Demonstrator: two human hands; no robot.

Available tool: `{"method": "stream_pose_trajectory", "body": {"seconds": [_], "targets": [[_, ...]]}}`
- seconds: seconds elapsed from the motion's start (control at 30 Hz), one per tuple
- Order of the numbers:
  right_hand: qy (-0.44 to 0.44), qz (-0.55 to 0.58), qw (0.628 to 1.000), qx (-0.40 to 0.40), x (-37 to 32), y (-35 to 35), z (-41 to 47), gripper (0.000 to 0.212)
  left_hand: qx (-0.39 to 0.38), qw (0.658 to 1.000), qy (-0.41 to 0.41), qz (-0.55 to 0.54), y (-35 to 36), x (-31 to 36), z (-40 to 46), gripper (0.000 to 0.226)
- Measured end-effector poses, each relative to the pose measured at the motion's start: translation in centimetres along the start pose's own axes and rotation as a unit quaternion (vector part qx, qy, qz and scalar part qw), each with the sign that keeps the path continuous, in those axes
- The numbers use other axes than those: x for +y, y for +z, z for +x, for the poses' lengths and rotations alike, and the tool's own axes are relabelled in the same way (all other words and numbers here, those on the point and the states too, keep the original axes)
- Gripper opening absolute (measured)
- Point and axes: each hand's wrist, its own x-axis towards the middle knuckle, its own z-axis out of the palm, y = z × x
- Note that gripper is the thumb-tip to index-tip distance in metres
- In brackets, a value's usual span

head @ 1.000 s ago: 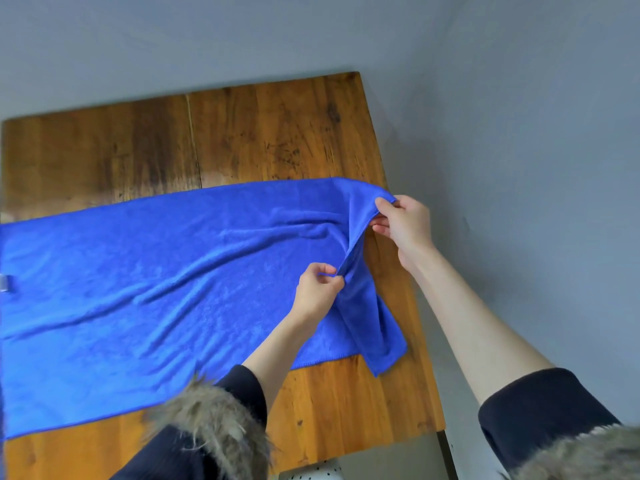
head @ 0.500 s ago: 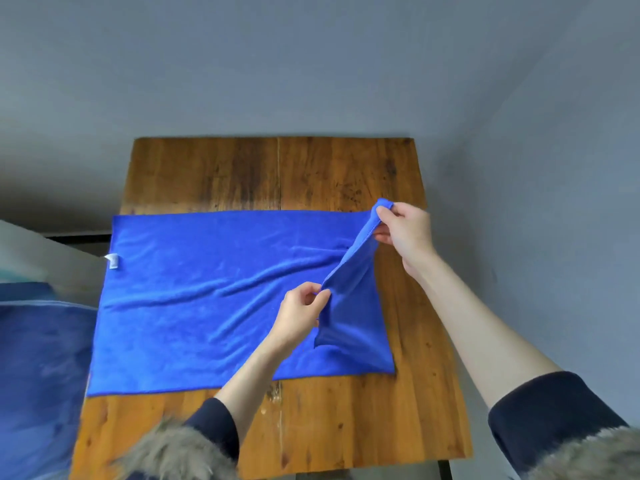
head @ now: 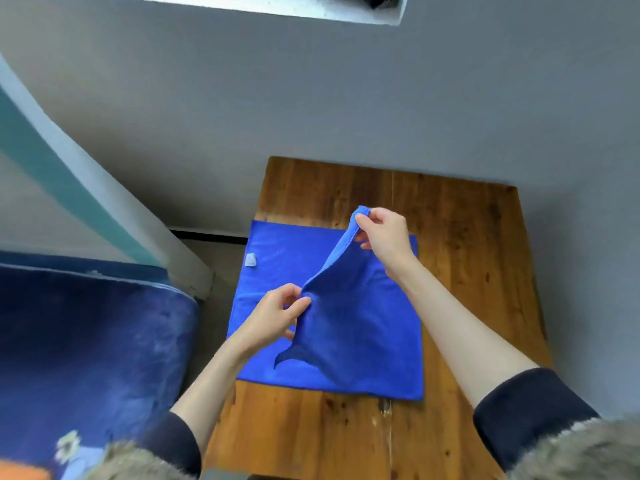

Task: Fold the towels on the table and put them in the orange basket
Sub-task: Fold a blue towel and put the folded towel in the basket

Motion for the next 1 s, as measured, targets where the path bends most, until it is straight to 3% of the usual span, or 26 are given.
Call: {"method": "stream_pose_trajectory", "body": {"seconds": [0.23,0.43,0.6,0.73,0.9,1.0], "targets": [[0.018,-0.014,0.998,-0.058,-0.9,7.9,0.5,0.012,0.078,0.996,-0.045,-0.017,-5.5,-4.7,0.6,0.014],[0.061,-0.093,0.989,-0.102,2.1,8.5,0.7,0.032,0.152,0.981,-0.113,0.051,-6.1,-8.9,2.4,0.015],[0.1,-0.228,0.965,-0.084,8.3,5.8,-1.1,0.039,0.135,0.977,-0.118,0.116,-5.3,-11.3,2.7,0.038],[0.139,-0.343,0.924,-0.092,13.8,4.1,-4.0,0.049,0.097,0.974,-0.077,0.191,-4.4,-12.7,2.9,0.041],[0.207,-0.344,0.905,-0.143,17.3,4.0,-6.8,0.073,0.132,0.973,-0.084,0.171,-3.6,-12.4,3.8,0.037],[0.222,-0.329,0.906,-0.147,18.0,4.5,-6.4,0.076,0.151,0.96,-0.092,0.217,-3.2,-12.2,5.0,0.055]]}}
